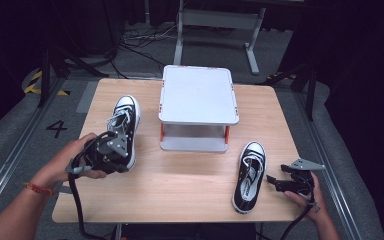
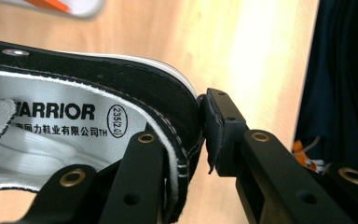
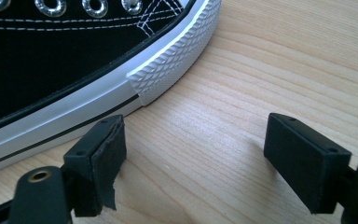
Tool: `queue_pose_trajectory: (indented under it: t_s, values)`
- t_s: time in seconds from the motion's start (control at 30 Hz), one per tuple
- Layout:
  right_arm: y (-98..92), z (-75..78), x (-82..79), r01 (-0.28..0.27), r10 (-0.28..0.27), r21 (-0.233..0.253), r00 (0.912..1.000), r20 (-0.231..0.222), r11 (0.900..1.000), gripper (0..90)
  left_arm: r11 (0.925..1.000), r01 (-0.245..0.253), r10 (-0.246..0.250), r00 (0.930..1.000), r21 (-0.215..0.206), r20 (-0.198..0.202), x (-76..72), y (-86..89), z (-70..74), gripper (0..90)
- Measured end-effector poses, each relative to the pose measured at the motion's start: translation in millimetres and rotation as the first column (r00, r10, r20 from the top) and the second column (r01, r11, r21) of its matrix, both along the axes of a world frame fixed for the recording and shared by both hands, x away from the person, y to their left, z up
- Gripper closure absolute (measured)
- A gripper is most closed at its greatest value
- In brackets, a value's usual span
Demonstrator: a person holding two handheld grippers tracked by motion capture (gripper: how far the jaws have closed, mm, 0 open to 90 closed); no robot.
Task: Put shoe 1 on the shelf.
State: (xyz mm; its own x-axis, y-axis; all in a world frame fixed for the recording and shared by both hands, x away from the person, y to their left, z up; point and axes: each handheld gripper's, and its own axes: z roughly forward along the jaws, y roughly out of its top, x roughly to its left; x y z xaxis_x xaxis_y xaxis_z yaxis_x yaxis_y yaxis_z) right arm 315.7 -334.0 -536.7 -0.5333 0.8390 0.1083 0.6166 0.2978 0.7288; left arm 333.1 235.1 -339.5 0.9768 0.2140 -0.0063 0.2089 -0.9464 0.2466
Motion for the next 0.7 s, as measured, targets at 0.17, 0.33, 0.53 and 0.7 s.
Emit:
queue_pose_trajectory:
  t_s: [0.17,0.33,0.53,0.7]
  values:
    - [0.0,0.0,0.0,0.000,0.000,0.000,1.0000,0.000,1.000,21.5,0.9993,0.001,0.000,0.9993,-0.036,0.036,21.6,-3.9,15.0,76.7]
    - [-0.1,0.0,-0.7,0.001,-0.001,0.000,1.0000,0.000,1.000,21.5,0.9995,-0.012,0.013,0.9990,-0.030,0.043,36.1,-6.9,23.0,75.7]
    - [-0.1,0.0,-1.1,0.001,-0.001,0.000,1.0000,0.000,1.000,21.5,0.9997,-0.016,0.017,0.9975,-0.016,0.069,52.9,-9.3,35.4,75.1]
    - [-0.1,0.0,-1.1,0.001,-0.001,0.000,1.0000,0.000,1.000,21.5,0.9997,-0.015,0.017,0.9919,-0.021,0.126,61.9,-14.4,50.2,74.9]
